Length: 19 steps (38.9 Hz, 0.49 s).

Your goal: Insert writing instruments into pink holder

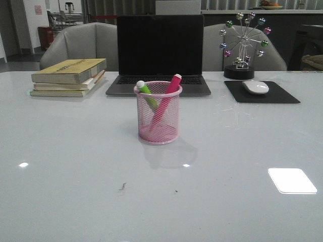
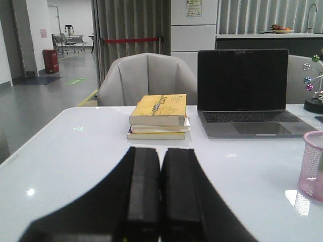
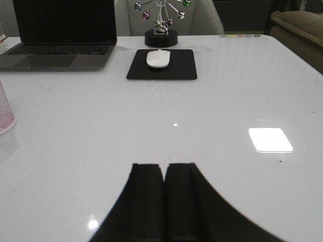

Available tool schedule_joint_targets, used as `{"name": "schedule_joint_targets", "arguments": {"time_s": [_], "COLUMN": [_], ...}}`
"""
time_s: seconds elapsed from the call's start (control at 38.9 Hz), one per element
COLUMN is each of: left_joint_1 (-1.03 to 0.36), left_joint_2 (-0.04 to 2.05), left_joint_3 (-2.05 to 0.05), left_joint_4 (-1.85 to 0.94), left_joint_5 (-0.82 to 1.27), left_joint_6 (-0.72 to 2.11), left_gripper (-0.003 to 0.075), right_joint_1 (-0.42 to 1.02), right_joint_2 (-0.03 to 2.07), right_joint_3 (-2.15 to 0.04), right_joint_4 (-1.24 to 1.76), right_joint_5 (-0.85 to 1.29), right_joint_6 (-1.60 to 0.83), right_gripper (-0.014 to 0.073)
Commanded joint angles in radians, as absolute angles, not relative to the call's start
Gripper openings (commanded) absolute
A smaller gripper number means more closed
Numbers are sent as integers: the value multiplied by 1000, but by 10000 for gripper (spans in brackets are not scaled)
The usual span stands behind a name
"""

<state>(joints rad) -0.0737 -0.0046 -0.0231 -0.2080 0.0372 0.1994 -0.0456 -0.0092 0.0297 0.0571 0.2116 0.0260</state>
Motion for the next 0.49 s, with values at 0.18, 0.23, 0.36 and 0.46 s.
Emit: {"name": "schedule_joint_targets", "arguments": {"time_s": [0.18, 0.23, 0.36, 0.46], "left_joint_1": [-73, -73, -73, -73], "left_joint_2": [-30, -30, -30, -30], "left_joint_3": [8, 8, 8, 8], "left_joint_4": [-217, -217, -217, -217], "left_joint_5": [-29, -32, -34, -34], "left_joint_6": [197, 197, 197, 197], "left_gripper": [100, 100, 100, 100], "right_joint_1": [-50, -50, -50, -50], "right_joint_2": [-5, -5, -4, -4], "right_joint_3": [31, 31, 31, 31], "right_joint_4": [46, 46, 46, 46], "right_joint_5": [120, 120, 120, 120], "right_joint_6": [22, 22, 22, 22], "right_gripper": [24, 24, 24, 24]}}
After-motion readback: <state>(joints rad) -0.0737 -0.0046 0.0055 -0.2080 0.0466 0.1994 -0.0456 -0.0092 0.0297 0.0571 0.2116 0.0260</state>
